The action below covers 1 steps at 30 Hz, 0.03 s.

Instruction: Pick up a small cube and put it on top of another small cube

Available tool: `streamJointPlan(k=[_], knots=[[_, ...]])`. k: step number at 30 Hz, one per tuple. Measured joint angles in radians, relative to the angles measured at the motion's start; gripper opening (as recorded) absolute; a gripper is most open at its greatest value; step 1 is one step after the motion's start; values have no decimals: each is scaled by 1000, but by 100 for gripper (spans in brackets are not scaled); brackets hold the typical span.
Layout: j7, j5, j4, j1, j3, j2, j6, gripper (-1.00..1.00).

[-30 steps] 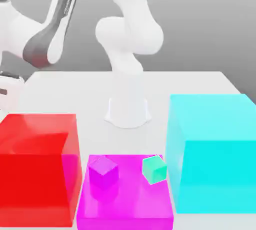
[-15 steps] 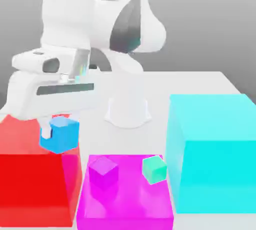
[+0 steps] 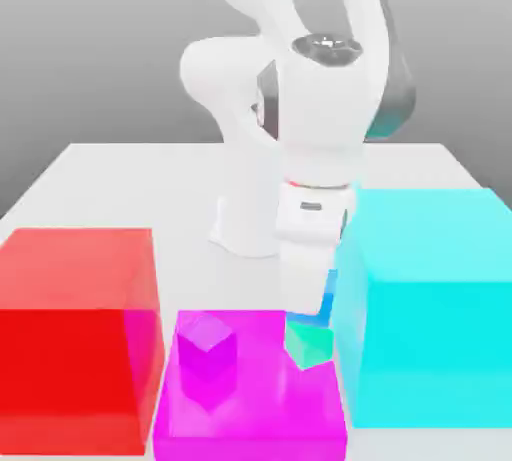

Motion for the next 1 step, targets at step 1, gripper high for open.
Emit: streamJointPlan(k=[1], knots=[[0,0,0,0,0,0,0,100]])
